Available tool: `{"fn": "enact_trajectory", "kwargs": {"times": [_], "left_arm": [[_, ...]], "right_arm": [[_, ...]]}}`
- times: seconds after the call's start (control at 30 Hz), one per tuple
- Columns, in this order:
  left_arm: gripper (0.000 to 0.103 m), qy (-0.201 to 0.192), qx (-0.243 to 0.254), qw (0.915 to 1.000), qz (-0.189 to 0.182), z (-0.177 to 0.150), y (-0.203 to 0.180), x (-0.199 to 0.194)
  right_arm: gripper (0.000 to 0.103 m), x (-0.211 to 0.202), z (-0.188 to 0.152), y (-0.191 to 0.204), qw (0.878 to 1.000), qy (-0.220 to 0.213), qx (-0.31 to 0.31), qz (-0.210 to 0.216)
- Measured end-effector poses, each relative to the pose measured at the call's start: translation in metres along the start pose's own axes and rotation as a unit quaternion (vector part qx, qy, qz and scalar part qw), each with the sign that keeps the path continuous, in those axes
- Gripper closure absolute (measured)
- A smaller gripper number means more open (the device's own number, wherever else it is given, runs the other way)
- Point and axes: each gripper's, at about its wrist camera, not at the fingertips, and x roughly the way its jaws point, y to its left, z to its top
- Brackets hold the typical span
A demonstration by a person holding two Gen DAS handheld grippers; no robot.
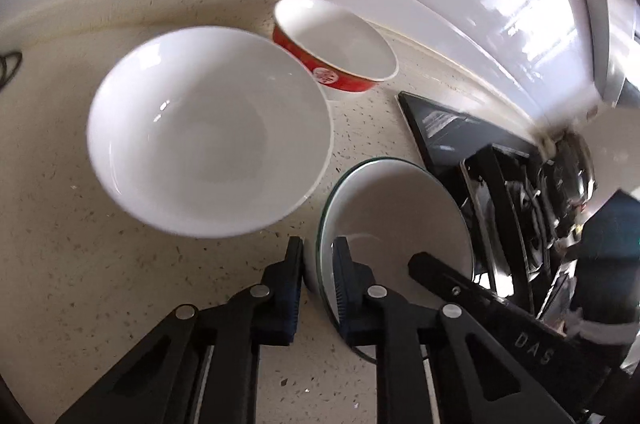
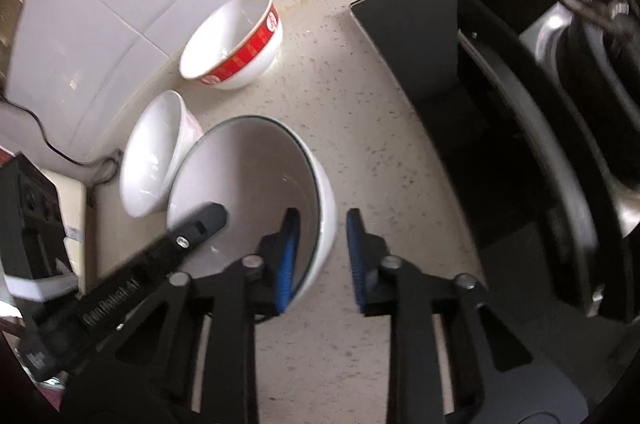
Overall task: Organize plates and bowls
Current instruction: 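Close the right gripper on the bowl rim while the left gripper grips it too, then lift and carry the white bowl toward the plate stack with both grippers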
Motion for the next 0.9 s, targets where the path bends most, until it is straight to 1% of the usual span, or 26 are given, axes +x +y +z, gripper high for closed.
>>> {"fn": "enact_trajectory", "kwargs": {"times": [0.13, 0.23, 0.33, 0.5, 0.6, 0.7, 0.9], "left_arm": [[0.087, 0.003, 0.015, 0.9999, -0.002, -0.006, -0.003, -0.002], [0.087, 0.004, 0.032, 0.9995, 0.003, -0.018, -0.007, -0.007], [0.087, 0.005, 0.038, 0.9992, 0.003, -0.024, -0.012, -0.004], [0.087, 0.005, 0.057, 0.9983, 0.009, -0.043, -0.015, -0.018], [0.087, 0.004, 0.057, 0.9983, 0.011, -0.049, -0.016, -0.018], [0.087, -0.007, 0.064, 0.9978, 0.015, -0.057, -0.015, -0.029], [0.087, -0.032, 0.064, 0.9973, 0.015, -0.062, -0.013, -0.050]], "right_arm": [[0.084, -0.006, -0.009, -0.002, 1.000, -0.012, 0.002, -0.008], [0.085, -0.012, -0.017, -0.005, 1.000, -0.016, 0.010, -0.012], [0.085, -0.018, -0.027, -0.005, 1.000, -0.014, 0.009, -0.015], [0.085, -0.028, -0.043, -0.005, 1.000, -0.012, 0.007, -0.017], [0.085, -0.032, -0.050, -0.003, 1.000, -0.013, 0.004, -0.020], [0.085, -0.038, -0.059, 0.002, 1.000, -0.015, -0.002, -0.021], [0.085, -0.049, -0.075, 0.016, 1.000, -0.019, -0.012, -0.015]]}}
